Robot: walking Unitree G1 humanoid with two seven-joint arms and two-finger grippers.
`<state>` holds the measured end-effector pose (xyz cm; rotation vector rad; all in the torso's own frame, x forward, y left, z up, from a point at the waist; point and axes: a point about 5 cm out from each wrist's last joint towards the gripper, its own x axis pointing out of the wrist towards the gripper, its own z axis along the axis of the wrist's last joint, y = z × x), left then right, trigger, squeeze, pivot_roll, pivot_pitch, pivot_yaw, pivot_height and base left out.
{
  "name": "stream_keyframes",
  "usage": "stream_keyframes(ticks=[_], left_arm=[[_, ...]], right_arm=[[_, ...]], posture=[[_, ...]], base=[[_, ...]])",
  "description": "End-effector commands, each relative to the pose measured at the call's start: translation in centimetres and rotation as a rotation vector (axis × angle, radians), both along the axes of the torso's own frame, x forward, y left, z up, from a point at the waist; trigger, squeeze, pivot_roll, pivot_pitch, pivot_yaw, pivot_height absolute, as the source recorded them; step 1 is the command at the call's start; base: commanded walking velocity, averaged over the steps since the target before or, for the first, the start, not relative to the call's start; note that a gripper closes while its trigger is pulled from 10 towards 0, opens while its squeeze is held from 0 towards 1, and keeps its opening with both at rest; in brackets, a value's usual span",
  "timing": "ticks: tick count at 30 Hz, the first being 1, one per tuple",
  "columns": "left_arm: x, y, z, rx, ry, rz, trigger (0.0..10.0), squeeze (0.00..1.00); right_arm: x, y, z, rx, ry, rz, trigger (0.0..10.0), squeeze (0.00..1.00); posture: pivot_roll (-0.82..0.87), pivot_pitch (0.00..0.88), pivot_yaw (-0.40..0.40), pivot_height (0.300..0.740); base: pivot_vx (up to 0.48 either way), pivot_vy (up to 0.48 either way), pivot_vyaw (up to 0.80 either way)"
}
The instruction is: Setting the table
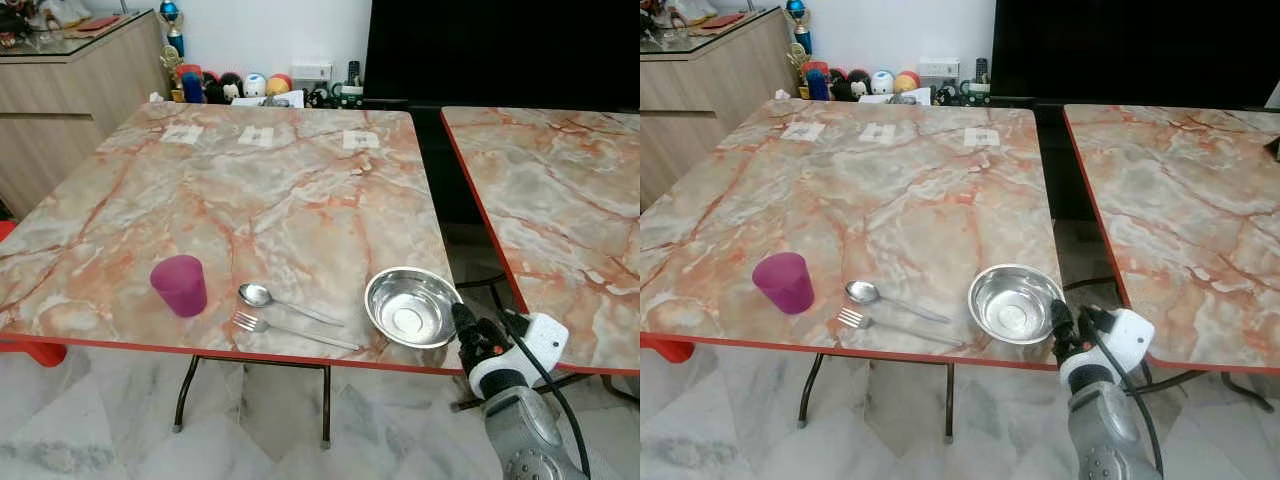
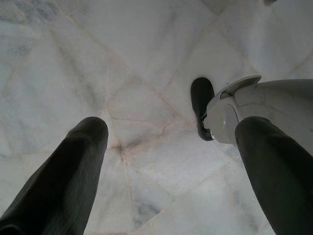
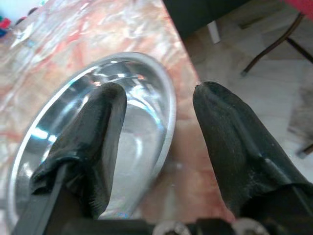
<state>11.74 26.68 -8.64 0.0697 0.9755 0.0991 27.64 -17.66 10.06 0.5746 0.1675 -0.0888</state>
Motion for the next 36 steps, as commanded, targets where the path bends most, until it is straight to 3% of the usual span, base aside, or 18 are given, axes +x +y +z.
stream_keyframes(ticks=[1,17,32,34,36], left_arm=[[-0.5,0.2,-0.1,0.004,0.012,0.004,10.0,0.00],[-0.5,0.2,-0.1,0.008,0.013,0.008,10.0,0.00],[-0.5,0.3,-0.1,0.014,0.011,0.010,10.0,0.00],[-0.5,0.3,-0.1,0.015,0.012,0.011,10.0,0.00],[-0.5,0.3,-0.1,0.015,0.013,0.009,10.0,0.00]], right_arm=[[0.2,0.5,-0.2,0.013,0.024,0.023,10.0,0.00],[1.0,0.5,-1.0,0.044,0.080,0.008,10.0,0.00],[2.3,1.8,-1.7,0.077,0.110,0.044,10.0,0.00],[2.4,1.7,-1.7,0.083,0.109,0.036,0.0,0.00],[2.4,1.6,-1.9,0.089,0.114,0.025,0.0,0.00]], posture=[[-0.02,0.085,-0.010,0.740],[-0.02,0.085,-0.009,0.740],[0.00,0.081,-0.009,0.740],[0.00,0.081,-0.009,0.740],[0.00,0.081,-0.009,0.740]], base=[[0.000,0.000,0.00],[0.000,0.000,0.00],[0.000,0.000,0.00],[0.000,0.000,0.00],[0.000,0.000,0.00]])
